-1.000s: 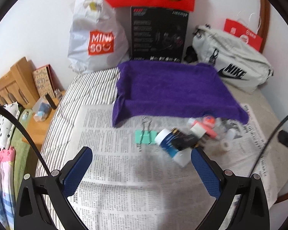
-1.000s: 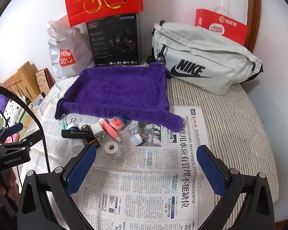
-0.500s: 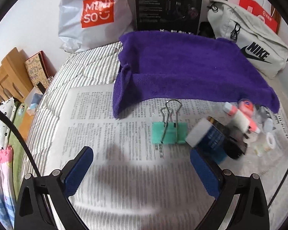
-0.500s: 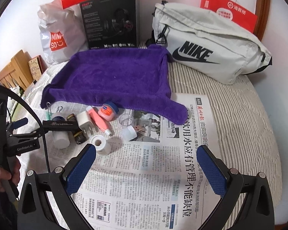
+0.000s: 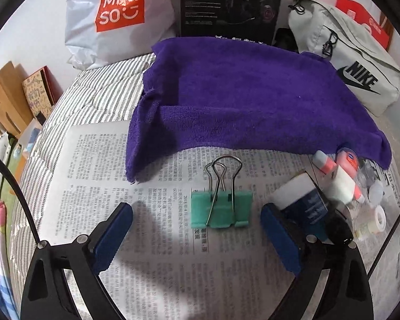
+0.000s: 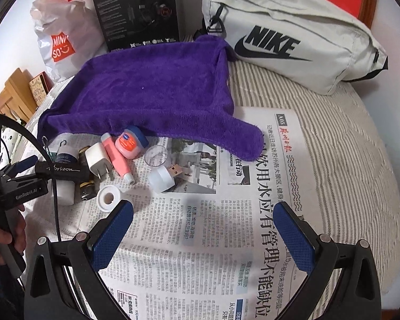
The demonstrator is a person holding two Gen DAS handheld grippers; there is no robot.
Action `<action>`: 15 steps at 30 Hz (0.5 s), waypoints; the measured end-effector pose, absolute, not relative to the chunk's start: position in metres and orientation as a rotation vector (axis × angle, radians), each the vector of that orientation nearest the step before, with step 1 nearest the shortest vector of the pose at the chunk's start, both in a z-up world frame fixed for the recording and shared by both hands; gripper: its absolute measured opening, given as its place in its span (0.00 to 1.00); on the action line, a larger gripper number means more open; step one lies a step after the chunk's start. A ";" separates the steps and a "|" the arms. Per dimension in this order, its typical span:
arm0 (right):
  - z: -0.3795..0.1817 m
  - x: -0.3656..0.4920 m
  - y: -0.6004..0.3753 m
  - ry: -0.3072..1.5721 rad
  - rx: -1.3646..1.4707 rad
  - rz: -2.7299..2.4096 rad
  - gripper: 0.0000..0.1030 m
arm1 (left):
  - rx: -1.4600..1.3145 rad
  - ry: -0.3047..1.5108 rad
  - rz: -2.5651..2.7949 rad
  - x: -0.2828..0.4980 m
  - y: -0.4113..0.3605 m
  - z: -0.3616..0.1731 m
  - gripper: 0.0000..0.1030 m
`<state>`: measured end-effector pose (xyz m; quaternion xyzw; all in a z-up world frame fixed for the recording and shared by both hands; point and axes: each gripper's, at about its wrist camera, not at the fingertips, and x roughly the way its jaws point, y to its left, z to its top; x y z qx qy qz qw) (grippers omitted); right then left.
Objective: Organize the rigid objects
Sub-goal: 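Grasp the green binder clip with left tool while right tool grasps white USB light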
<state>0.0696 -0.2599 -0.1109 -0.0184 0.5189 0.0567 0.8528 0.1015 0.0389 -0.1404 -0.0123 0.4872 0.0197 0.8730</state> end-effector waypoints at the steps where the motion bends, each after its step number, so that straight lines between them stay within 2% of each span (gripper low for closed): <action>1: -0.113 0.070 -0.260 1.096 -0.040 0.122 1.00 | -0.030 1.015 0.047 0.102 0.038 -0.141 0.94; 4: -0.115 0.071 -0.260 1.100 -0.043 0.125 1.00 | -0.014 0.999 0.059 0.100 0.034 -0.141 0.88; 6: -0.115 0.072 -0.261 1.100 -0.043 0.125 1.00 | -0.016 0.986 0.052 0.098 0.034 -0.140 0.77; 11: -0.118 0.075 -0.268 1.099 -0.018 0.119 1.00 | -0.001 0.957 0.013 0.093 0.031 -0.137 0.38; 15: -0.123 0.080 -0.271 1.098 0.009 0.141 1.00 | -0.002 0.951 0.006 0.088 0.031 -0.137 0.38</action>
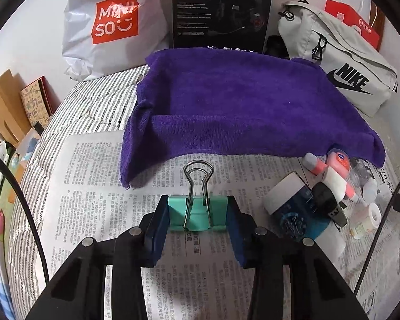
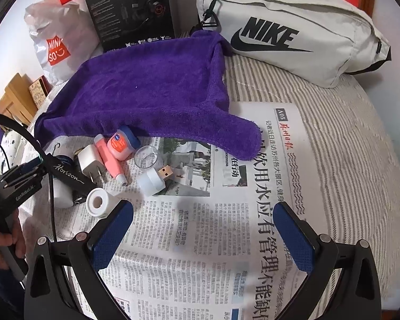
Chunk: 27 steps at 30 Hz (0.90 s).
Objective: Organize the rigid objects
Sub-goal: 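Grasp the green binder clip with left tool while right tool grasps white USB light, then carry the clip with left tool while right tool carries the USB light onto purple towel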
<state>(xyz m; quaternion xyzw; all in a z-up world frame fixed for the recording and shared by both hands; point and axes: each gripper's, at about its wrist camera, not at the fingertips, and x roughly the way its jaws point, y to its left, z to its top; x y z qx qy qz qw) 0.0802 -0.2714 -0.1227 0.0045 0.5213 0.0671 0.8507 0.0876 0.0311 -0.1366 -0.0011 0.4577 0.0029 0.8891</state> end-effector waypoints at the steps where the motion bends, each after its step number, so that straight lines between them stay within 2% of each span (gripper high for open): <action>1: -0.125 0.081 -0.272 1.098 0.015 0.143 1.00 | 0.001 0.946 0.004 0.086 0.031 -0.137 0.38; 11: -0.134 0.094 -0.262 1.057 -0.027 0.191 0.95 | 0.002 0.925 0.010 0.083 0.029 -0.137 0.38; 13: -0.136 0.094 -0.254 1.038 -0.066 0.222 0.92 | 0.001 0.926 0.011 0.083 0.029 -0.138 0.38; 18: -0.145 0.097 -0.241 1.039 -0.127 0.250 0.66 | 0.005 0.919 0.010 0.083 0.030 -0.138 0.38; 20: -0.150 0.099 -0.238 1.044 -0.133 0.248 0.64 | 0.001 0.920 0.008 0.083 0.030 -0.138 0.38; 24: -0.149 0.098 -0.235 1.012 -0.142 0.255 0.43 | 0.001 0.921 0.008 0.083 0.030 -0.138 0.38; 26: -0.148 0.098 -0.235 1.010 -0.146 0.252 0.36 | 0.000 0.920 0.009 0.083 0.030 -0.138 0.38; 27: -0.148 0.097 -0.234 1.010 -0.148 0.253 0.36 | 0.000 0.920 0.009 0.083 0.030 -0.138 0.38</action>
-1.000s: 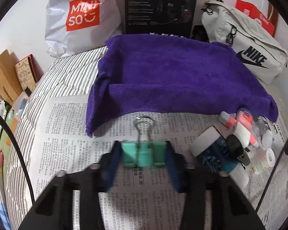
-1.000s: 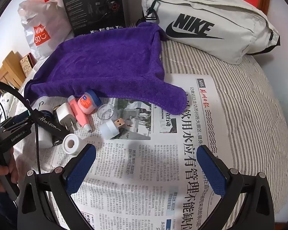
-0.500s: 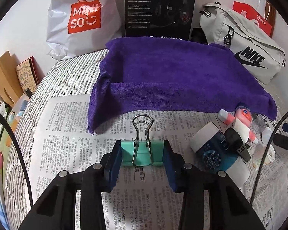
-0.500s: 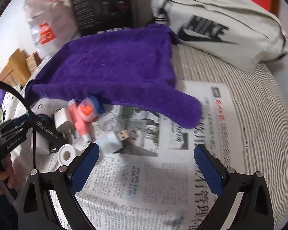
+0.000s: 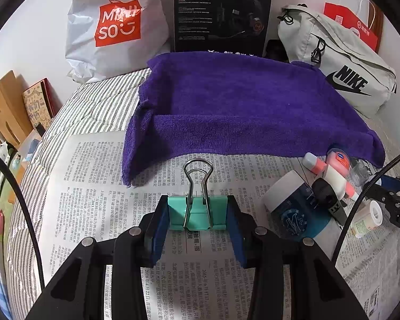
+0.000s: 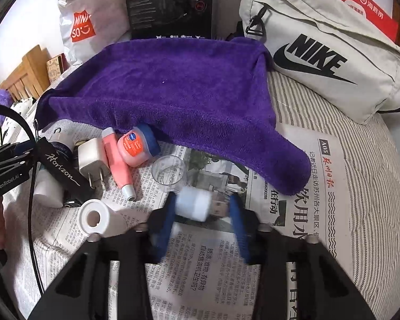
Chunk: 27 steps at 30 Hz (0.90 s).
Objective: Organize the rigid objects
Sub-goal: 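Carry the clip with left tool while right tool carries the USB light onto purple towel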
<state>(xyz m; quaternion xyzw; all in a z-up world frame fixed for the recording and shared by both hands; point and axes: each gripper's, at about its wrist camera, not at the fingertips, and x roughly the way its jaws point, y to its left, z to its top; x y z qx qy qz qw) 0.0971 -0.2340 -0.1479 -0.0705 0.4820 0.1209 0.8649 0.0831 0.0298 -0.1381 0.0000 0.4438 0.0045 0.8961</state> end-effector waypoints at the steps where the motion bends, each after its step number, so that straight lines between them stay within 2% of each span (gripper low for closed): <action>1: -0.148 0.096 -0.234 1.012 -0.147 0.252 0.36 | -0.001 0.920 0.009 0.083 0.030 -0.138 0.38; 14: -0.140 0.091 -0.248 1.039 -0.128 0.228 0.36 | -0.064 0.949 -0.036 0.072 0.041 -0.133 0.38; 27: -0.107 0.086 -0.251 0.996 -0.115 0.240 0.36 | -0.077 0.941 -0.023 0.057 0.049 -0.107 0.38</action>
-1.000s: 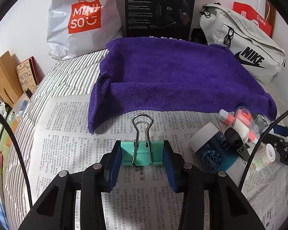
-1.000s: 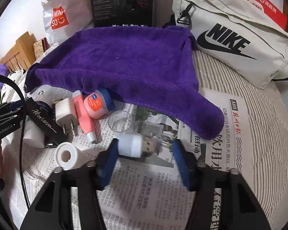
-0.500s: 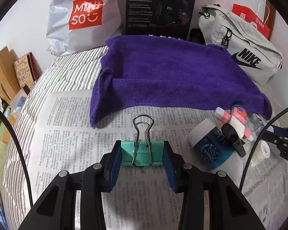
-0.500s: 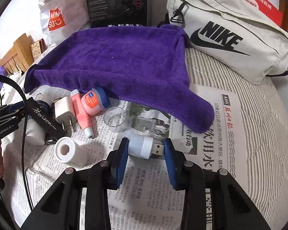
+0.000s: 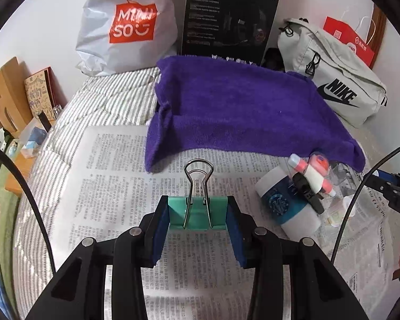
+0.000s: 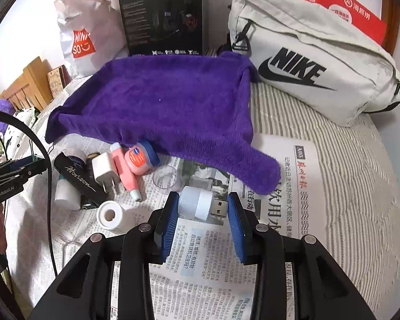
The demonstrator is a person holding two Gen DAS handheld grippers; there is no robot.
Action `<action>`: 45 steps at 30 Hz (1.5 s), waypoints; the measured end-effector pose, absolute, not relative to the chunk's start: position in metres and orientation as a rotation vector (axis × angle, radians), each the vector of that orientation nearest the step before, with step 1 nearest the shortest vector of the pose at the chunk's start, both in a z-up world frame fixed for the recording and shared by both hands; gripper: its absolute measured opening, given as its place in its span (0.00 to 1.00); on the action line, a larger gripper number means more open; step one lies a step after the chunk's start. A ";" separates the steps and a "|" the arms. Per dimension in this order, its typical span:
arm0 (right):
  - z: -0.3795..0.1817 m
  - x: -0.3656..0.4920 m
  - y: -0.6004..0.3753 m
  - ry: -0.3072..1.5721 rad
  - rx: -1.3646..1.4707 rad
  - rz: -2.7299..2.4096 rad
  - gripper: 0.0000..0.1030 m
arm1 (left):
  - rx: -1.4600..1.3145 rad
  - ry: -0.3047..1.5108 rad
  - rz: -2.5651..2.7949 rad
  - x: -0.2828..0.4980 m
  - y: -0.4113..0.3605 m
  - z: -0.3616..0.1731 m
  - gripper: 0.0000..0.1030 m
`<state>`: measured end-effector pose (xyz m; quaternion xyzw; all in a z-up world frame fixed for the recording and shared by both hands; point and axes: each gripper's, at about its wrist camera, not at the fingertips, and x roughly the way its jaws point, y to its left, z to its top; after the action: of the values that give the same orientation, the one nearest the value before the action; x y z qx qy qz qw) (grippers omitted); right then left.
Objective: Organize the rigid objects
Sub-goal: 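Carry the clip with left tool while right tool carries the USB light onto purple towel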
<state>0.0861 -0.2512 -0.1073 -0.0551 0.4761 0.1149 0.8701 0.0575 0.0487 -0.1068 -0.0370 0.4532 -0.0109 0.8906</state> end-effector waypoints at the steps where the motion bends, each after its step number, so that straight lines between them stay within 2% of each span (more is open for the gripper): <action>1: -0.105 0.086 -0.251 0.992 -0.115 0.240 0.36 | -0.076 0.937 -0.022 0.057 0.049 -0.103 0.38; 12: -0.070 0.103 -0.253 0.946 -0.080 0.253 0.36 | -0.075 0.897 -0.023 0.070 0.055 -0.062 0.38; 26: -0.031 0.162 -0.249 0.888 -0.060 0.268 0.36 | -0.069 0.862 -0.050 0.131 0.059 -0.024 0.38; 35: -0.033 0.206 -0.239 0.889 -0.060 0.272 0.36 | -0.080 0.883 -0.077 0.175 0.056 -0.029 0.38; 45: -0.066 0.248 -0.214 0.936 -0.091 0.299 0.36 | -0.100 0.940 -0.124 0.221 0.039 -0.057 0.38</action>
<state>0.2480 -0.2140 -0.0660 -0.0439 0.4493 0.1435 0.8807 0.2207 0.0395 -0.0566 -0.0483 0.4523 -0.0597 0.8886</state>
